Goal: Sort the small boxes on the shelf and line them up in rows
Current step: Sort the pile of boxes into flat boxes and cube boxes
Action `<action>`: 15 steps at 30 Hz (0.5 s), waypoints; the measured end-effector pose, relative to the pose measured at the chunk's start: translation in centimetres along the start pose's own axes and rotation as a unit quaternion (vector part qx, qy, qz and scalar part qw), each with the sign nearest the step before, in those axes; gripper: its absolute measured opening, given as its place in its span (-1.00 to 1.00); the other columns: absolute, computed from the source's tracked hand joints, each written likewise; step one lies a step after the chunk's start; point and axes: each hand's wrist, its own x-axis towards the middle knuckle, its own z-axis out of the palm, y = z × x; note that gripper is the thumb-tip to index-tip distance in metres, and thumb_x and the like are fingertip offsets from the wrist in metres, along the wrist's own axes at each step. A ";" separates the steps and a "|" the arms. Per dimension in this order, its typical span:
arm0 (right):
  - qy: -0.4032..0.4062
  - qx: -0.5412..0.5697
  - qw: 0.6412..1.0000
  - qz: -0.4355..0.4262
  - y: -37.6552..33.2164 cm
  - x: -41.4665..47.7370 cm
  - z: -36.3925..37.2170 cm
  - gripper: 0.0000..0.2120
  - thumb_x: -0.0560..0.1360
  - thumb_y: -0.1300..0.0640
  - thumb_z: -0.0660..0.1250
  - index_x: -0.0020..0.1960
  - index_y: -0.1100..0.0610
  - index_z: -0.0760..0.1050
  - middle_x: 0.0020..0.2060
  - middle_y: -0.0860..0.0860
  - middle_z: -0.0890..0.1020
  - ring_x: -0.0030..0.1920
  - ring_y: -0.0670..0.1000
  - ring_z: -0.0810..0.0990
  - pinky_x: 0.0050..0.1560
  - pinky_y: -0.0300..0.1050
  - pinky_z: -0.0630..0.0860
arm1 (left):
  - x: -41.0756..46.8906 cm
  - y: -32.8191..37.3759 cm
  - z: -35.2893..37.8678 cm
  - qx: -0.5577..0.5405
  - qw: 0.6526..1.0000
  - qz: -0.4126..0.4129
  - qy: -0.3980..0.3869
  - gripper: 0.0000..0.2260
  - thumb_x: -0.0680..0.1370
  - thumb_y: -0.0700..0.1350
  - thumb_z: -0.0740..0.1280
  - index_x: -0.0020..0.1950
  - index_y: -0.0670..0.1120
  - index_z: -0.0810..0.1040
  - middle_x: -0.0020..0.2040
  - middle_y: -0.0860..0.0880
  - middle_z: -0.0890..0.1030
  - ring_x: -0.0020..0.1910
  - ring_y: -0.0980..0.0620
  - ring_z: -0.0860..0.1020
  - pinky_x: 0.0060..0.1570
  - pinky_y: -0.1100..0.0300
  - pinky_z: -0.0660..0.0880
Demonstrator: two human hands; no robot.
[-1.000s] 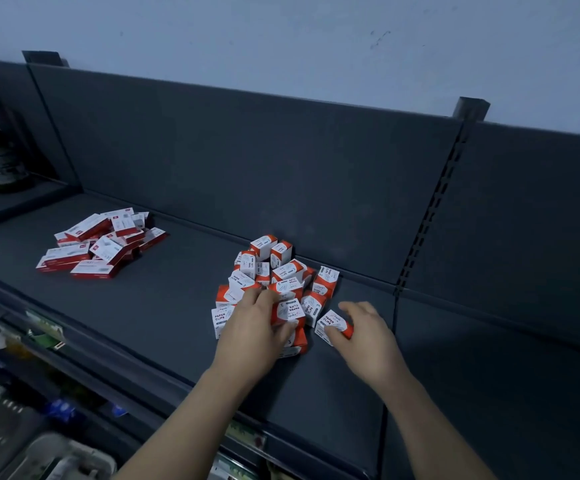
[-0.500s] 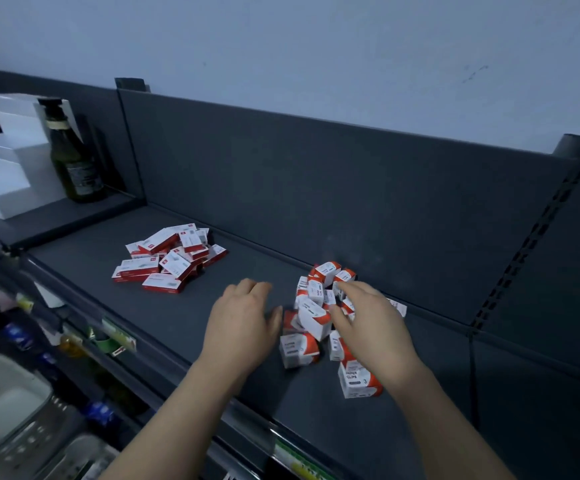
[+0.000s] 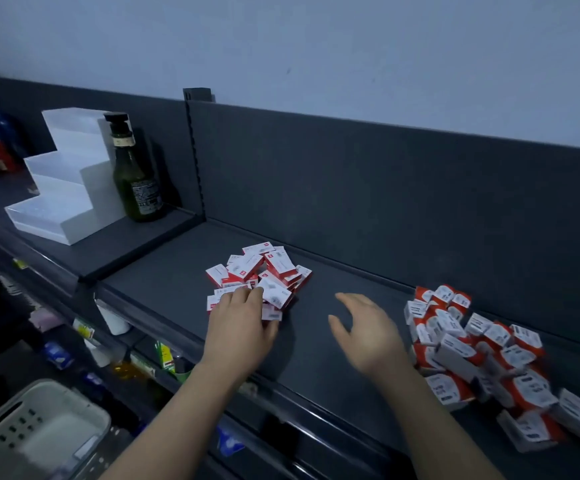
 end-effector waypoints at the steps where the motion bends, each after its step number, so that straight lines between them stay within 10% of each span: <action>1: -0.002 -0.002 1.000 0.004 -0.5 0.2 0.8 -0.54 0.59 0.01 0.18 0.45 0.10 0.30 0.41 -0.02 0.38 0.40 -0.03 0.33 0.36 -0.19 0.22 | 0.4 -1.0 0.2 0.000 1.000 0.004 0.000 -0.53 0.50 0.08 0.30 0.37 -0.07 0.42 0.26 -0.08 0.50 0.23 -0.12 0.44 0.18 0.05 0.37; 15: 0.027 0.108 0.994 -0.012 -2.8 6.1 6.4 -0.59 0.55 0.15 0.26 0.39 0.06 0.39 0.31 -0.03 0.45 0.24 -0.12 0.41 0.16 -0.36 0.29 | 5.5 -4.6 4.8 0.015 0.989 -0.003 -0.149 -0.03 0.33 0.53 0.12 0.53 0.14 -0.27 0.55 -0.01 -0.28 0.52 -0.12 -0.27 0.42 -0.31 -0.13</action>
